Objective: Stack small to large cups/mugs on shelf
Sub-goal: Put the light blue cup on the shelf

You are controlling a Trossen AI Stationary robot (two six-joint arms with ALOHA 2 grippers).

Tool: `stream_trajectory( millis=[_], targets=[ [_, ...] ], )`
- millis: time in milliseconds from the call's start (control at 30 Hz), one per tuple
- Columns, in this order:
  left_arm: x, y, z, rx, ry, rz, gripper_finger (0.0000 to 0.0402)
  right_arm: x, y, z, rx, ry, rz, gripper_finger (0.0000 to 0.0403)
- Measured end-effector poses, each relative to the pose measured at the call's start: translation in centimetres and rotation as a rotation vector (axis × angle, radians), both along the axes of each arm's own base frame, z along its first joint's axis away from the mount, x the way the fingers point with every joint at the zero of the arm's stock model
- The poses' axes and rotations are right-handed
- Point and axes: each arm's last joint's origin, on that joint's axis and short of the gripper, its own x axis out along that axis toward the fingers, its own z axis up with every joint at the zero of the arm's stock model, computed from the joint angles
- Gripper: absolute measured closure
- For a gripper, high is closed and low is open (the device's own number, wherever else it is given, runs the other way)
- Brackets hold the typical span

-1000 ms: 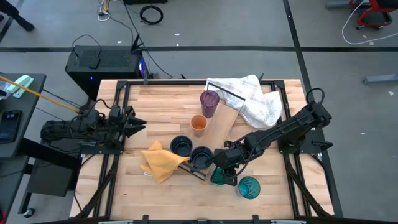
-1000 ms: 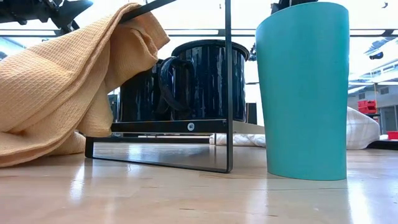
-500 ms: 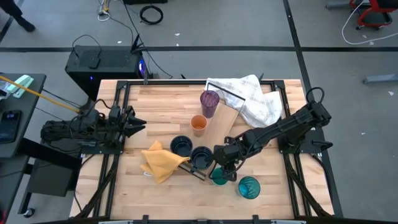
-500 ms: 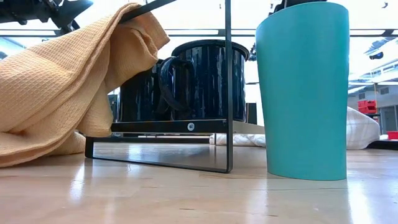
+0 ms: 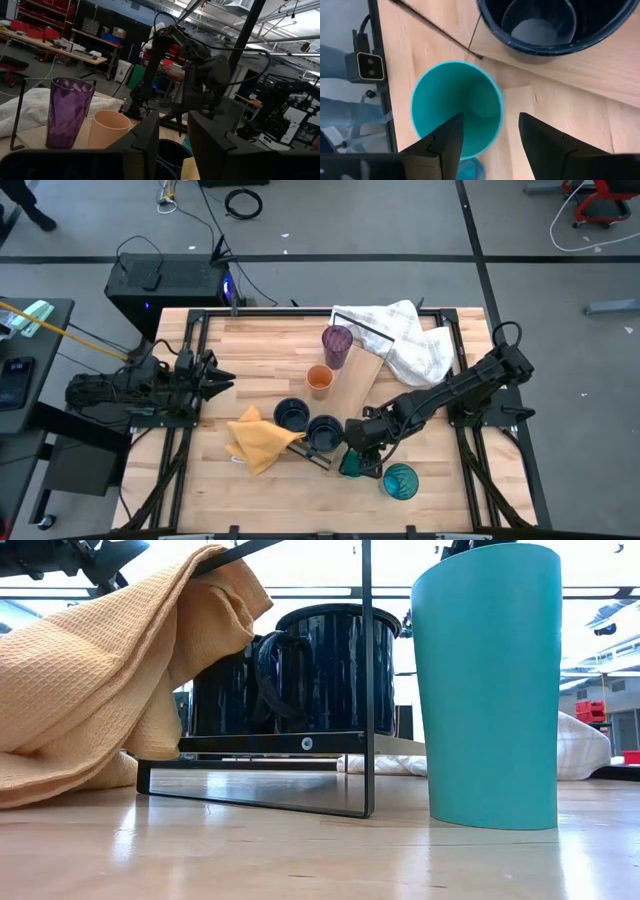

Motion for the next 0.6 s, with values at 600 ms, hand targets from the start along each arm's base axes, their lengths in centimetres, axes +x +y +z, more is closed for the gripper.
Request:
stream_trajectory(
  millis=[600],
  targets=[
    [0.0, 0.0, 0.1, 0.0, -0.013, 0.0, 0.0292, 1.7, 1.0, -3.0, 0.013, 0.028, -0.009, 0.022]
  ],
)
